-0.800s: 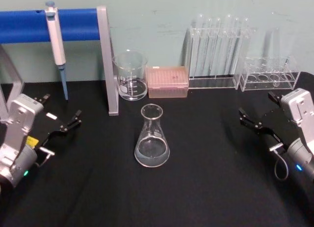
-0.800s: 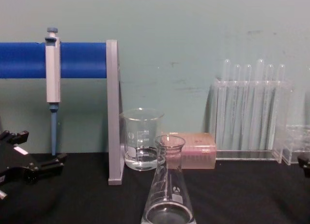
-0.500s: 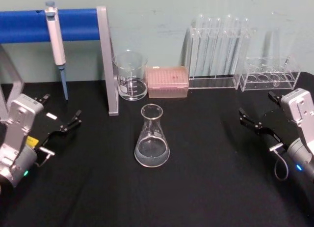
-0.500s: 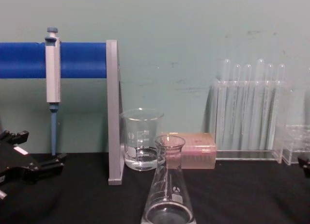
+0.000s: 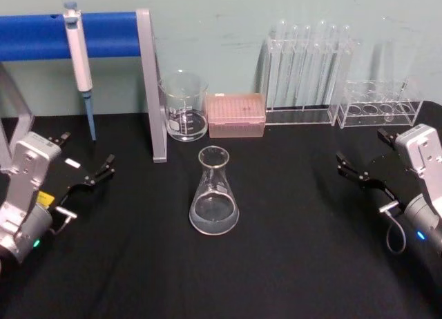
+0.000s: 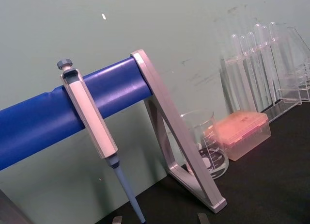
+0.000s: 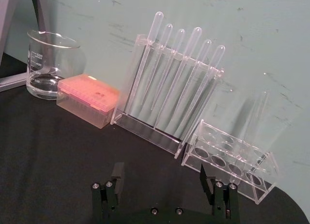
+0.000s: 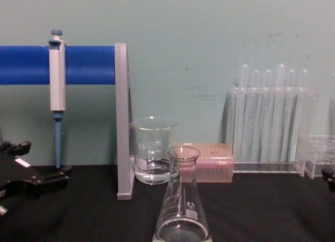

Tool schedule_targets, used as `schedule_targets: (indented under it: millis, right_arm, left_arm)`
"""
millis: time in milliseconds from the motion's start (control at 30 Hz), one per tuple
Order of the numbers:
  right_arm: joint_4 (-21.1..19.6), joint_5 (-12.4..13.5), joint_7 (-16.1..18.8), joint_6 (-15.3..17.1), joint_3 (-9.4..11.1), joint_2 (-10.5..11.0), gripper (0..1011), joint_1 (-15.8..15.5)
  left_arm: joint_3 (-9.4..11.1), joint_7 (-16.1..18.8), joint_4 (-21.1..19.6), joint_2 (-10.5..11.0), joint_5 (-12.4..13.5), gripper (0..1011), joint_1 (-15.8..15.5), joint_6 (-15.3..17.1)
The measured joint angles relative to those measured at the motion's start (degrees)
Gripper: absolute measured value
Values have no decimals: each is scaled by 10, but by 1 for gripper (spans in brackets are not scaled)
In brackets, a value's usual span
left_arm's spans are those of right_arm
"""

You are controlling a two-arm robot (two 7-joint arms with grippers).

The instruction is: Grasp the erlenmeyer flask with one hand, shake it three times, then place it back.

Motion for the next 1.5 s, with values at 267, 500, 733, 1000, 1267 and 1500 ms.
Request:
schedule_targets:
  millis: [267,500,733,1000,1267,1500]
  right_arm:
    - [0,0,0,0,0,0,1000,0]
    - [0,0,0,0,0,0,1000,0]
    - [0,0,1,0,1,0,1000,0]
    - [-22,20,33,11,20,-1,1000,-13]
    - [-51,67,86,29,42,0,1000,-28]
    - [-74,114,142,53,59,0,1000,-39]
  left_arm:
    - [0,0,0,0,0,1001,0,0]
    - [0,0,0,0,0,1001,0,0]
    - [0,0,0,0,0,1001,0,0]
    - [0,0,0,0,0,1001,0,0]
    - [0,0,0,0,0,1001,0,0]
    - [0,0,0,0,0,1002,0,0]
